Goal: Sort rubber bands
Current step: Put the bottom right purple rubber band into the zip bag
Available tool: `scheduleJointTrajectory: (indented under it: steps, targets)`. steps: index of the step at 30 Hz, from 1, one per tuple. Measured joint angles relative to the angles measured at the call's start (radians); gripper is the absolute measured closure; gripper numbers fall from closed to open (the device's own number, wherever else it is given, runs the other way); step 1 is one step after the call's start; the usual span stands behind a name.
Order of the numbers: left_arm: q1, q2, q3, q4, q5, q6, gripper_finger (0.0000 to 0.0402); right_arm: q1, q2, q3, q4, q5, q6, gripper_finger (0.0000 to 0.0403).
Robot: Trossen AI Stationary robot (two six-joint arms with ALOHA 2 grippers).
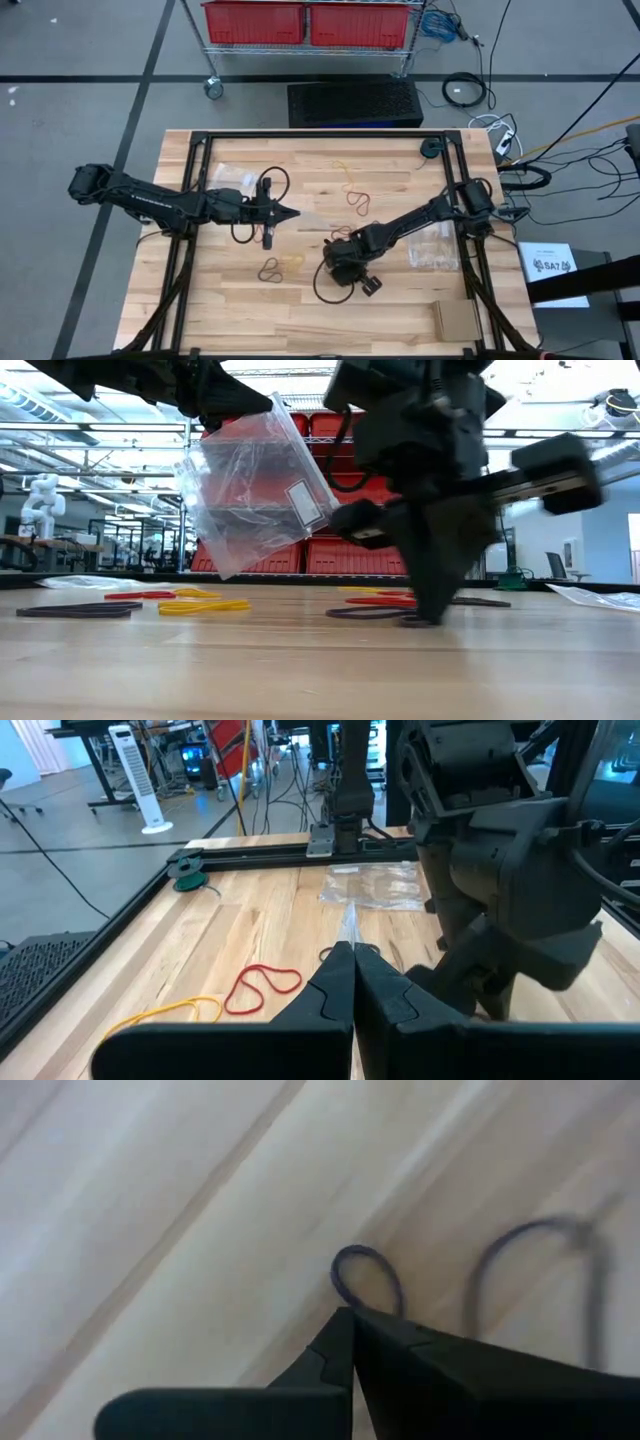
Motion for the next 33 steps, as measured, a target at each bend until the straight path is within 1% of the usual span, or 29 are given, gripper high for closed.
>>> scheduleJointTrajectory:
  steps: [5,8,11,15,19,25,31,33]
  targets:
    - [0.000,0.000,0.000,0.000,0.000,0.000,0.0401,-0.029,0.004,0.001,0.098,0.053,0.004,0.0403]
    - [0.000,0.000,0.000,0.000,0.000,0.000,0.0401,-0.047,0.004,0.001,0.133,0.063,0.026,0.0402]
    - [0.000,0.000,0.000,-0.002,0.000,0.000,0.0401,-0.058,0.004,0.001,0.128,0.059,0.052,0.0402]
    - [0.000,0.000,0.000,-0.003,0.000,0.000,0.0401,-0.060,0.003,0.030,0.055,0.044,0.174,0.0397]
    - [0.000,0.000,0.000,-0.003,0.000,0.000,0.0401,-0.058,0.002,0.063,-0.018,0.035,0.293,0.0366]
    - [0.000,0.000,0.000,-0.003,0.000,0.000,0.0401,-0.057,0.000,0.071,-0.025,0.044,0.387,0.0297]
    - [0.000,0.000,0.000,-0.004,0.000,0.000,0.0401,-0.060,0.000,0.071,-0.021,0.187,0.400,0.0242]
    - [0.000,0.000,0.000,-0.004,0.000,0.000,0.0401,-0.066,0.000,0.071,-0.021,0.196,0.400,0.0229]
